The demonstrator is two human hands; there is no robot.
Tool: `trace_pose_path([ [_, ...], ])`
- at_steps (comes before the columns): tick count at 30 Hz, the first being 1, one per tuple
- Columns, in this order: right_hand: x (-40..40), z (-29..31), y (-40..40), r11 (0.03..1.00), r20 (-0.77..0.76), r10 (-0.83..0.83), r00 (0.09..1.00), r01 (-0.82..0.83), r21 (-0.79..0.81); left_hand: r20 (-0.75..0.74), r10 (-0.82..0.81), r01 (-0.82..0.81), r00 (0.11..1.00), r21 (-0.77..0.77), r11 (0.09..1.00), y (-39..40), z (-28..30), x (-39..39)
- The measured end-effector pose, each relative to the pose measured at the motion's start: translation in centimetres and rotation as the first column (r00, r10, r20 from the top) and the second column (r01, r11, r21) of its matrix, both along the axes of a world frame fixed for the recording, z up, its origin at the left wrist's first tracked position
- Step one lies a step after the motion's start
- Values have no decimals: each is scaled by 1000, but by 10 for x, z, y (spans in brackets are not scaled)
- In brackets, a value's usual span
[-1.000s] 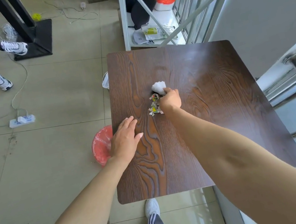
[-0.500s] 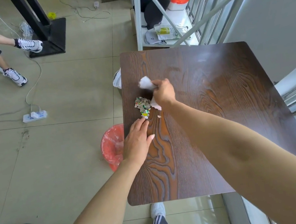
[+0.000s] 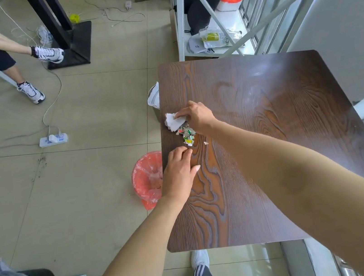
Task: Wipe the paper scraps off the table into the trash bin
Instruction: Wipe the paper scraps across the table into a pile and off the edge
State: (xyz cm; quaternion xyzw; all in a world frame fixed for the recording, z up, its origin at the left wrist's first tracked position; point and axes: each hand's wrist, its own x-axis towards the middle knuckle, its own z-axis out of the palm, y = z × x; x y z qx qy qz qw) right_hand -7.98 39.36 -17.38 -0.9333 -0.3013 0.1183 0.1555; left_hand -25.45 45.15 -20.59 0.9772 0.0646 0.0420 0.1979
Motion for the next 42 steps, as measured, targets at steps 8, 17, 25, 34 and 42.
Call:
trace_pose_path([
  [8, -12, 12, -61, 884, -43, -430, 902, 430, 182, -45, -40, 38, 998, -46, 998, -1, 9, -7],
  [17, -73, 7, -90, 683, -207, -715, 668, 731, -1, -57, 45, -43, 997, 22, 999, -8, 10, -55],
  [25, -77, 6, -34, 680, -281, -692, 664, 731, 52, -52, 47, -47, 998, 4, 999, -8, 1, -46],
  [34, -64, 4, 1, 747, -269, -624, 734, 661, 71, -11, 53, -53, 999, -4, 999, -2, -6, -45],
  [42, -63, 3, 17, 772, -297, -578, 761, 627, 104, -24, 45, -45, 999, -25, 999, 0, -6, -43],
])
